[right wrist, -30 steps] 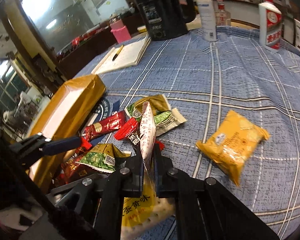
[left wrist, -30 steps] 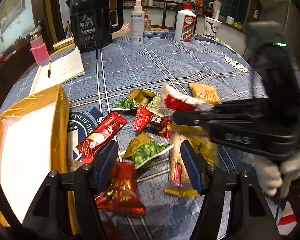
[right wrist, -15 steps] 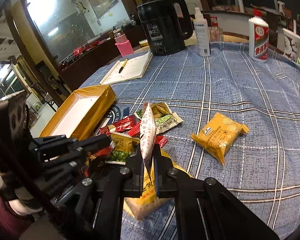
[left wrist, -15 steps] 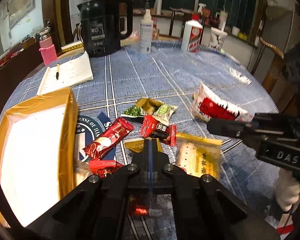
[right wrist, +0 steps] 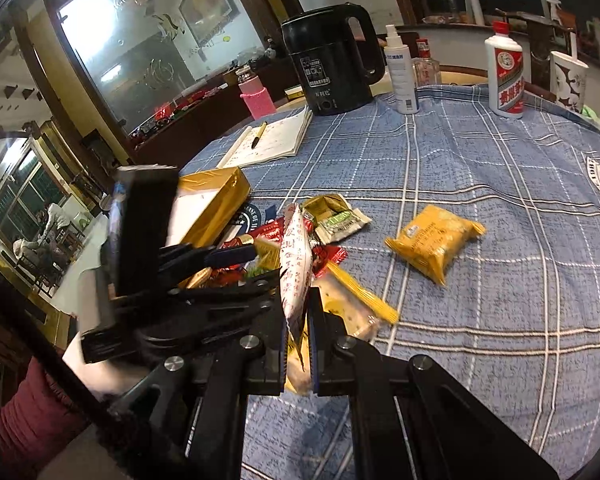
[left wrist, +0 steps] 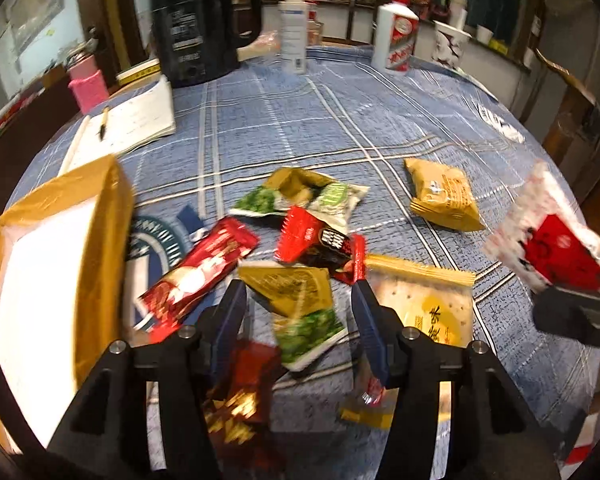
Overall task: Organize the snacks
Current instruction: 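Grasp the green pea bag with the left tool while the right tool holds its packet, then carry both packets over the yellow-rimmed tray and open both tools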
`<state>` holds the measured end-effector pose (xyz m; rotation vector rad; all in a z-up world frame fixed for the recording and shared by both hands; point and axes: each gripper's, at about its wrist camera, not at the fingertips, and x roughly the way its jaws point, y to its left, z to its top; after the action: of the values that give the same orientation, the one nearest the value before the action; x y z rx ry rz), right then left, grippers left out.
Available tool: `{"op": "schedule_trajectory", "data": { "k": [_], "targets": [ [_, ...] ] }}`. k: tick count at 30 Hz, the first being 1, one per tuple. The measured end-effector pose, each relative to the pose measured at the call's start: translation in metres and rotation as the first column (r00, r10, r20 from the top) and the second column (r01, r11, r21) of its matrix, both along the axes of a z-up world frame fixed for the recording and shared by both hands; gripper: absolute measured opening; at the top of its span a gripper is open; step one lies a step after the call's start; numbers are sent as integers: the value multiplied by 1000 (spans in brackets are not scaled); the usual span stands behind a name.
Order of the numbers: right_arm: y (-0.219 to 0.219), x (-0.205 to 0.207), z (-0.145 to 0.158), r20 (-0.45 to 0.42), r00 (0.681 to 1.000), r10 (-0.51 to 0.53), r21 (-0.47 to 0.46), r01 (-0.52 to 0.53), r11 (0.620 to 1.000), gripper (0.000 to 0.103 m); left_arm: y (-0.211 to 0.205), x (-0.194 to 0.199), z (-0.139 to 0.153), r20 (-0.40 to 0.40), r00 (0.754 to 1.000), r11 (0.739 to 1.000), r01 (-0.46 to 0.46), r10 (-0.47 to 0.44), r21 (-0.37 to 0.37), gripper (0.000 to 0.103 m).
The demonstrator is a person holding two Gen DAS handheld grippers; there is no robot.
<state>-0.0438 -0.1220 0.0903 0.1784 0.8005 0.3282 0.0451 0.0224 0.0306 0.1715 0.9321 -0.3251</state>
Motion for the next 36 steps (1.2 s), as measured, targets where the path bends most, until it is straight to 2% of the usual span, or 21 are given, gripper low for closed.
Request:
{"op": "schedule_trajectory", "data": {
  "k": [1,2,5,13,16,21,25,29,36],
  "targets": [
    [-1,-1,0,2,1000,-4,-5,4,1000,6,-4,-1,-2,3,1000,1000,4,-4,31,38],
    [-2,-3,0,4,1000,-7,-9,7,1000,6,-8,-2,-5,7,1000,998,7,-7,56,32],
    [-5,-6,-1,6,1000,-13,-11,13,1000,6,-6,-7,-2,23,1000,999,-2,1,44,31],
    [6,-7,-2,6,1000,8,-12,-8,1000,6,32,-26,35,96,993,994,-53,63,-98,30],
    [20,-8,3,15,999,35,-17,-35,999,6,61,-45,57,128,988,988,-70,88,-138,30],
    [60,-7,8,21,994,106,-19,-105,994,6,119,-73,72,162,973,977,-138,164,-161,30],
    [107,-1,5,8,984,178,-28,-178,984,7,167,-84,65,161,953,959,-231,258,-167,30],
    [158,6,-1,-20,965,260,-23,-261,965,7,216,-89,47,111,932,925,-319,346,-208,30],
    [230,24,-25,-97,937,336,-28,-340,940,7,261,-94,27,54,897,882,-418,439,-220,31]
  ]
}}
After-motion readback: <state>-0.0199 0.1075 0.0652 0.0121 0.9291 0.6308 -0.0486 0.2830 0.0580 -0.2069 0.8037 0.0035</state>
